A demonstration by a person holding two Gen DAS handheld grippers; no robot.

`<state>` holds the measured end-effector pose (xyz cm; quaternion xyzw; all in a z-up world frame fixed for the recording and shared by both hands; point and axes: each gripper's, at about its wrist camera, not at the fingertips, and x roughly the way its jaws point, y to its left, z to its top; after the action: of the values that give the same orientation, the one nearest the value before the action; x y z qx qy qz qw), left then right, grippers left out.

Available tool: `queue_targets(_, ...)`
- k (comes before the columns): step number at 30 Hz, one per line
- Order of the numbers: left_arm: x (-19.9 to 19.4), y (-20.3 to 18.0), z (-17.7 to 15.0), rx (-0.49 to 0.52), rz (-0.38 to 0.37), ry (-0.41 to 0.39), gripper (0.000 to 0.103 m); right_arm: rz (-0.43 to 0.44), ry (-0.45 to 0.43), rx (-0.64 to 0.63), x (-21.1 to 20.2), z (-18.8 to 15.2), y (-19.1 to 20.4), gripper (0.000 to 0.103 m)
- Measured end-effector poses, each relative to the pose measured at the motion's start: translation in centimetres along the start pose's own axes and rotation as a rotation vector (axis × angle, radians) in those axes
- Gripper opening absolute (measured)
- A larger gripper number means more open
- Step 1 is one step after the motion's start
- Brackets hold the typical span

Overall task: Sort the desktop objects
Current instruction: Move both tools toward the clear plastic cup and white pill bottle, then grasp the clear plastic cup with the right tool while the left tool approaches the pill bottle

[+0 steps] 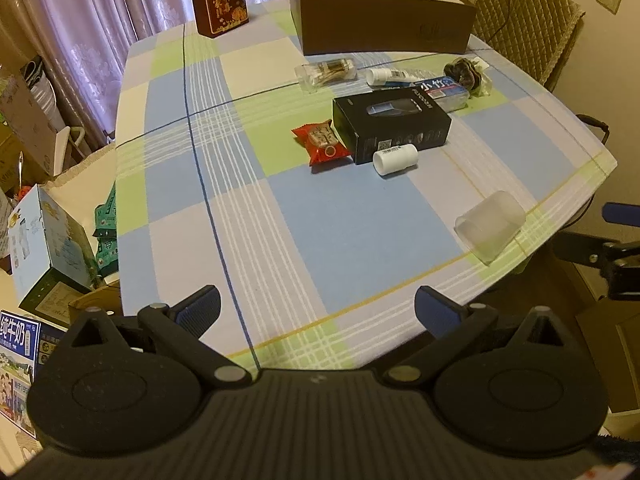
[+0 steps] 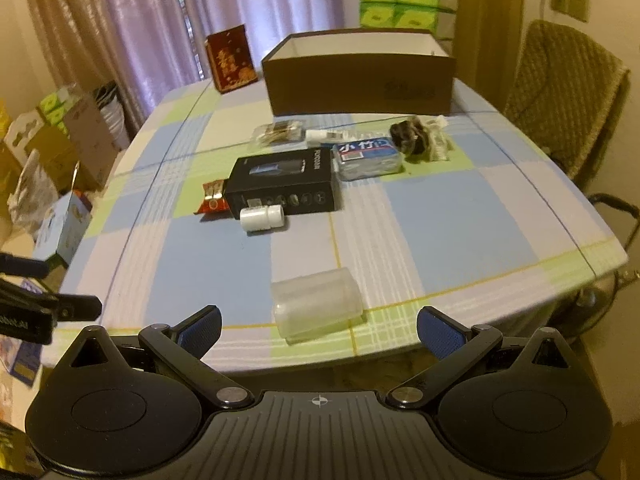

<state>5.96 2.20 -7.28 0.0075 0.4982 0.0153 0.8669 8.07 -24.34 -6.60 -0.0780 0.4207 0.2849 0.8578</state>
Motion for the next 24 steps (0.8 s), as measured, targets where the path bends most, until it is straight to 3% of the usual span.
queue_targets(10, 3.2, -0.2, 1.4, 0.005, 0.023, 0.047, 0.102, 0.015, 0.082, -0.108, 5.5, -0.7, -1.1, 0.1)
queue_targets(24, 7.2, -0.5, 2.7, -0.007, 0.058, 0.109, 0.102, 0.064, 0.145, -0.219, 10.3, -0.3, -0.6, 0.085)
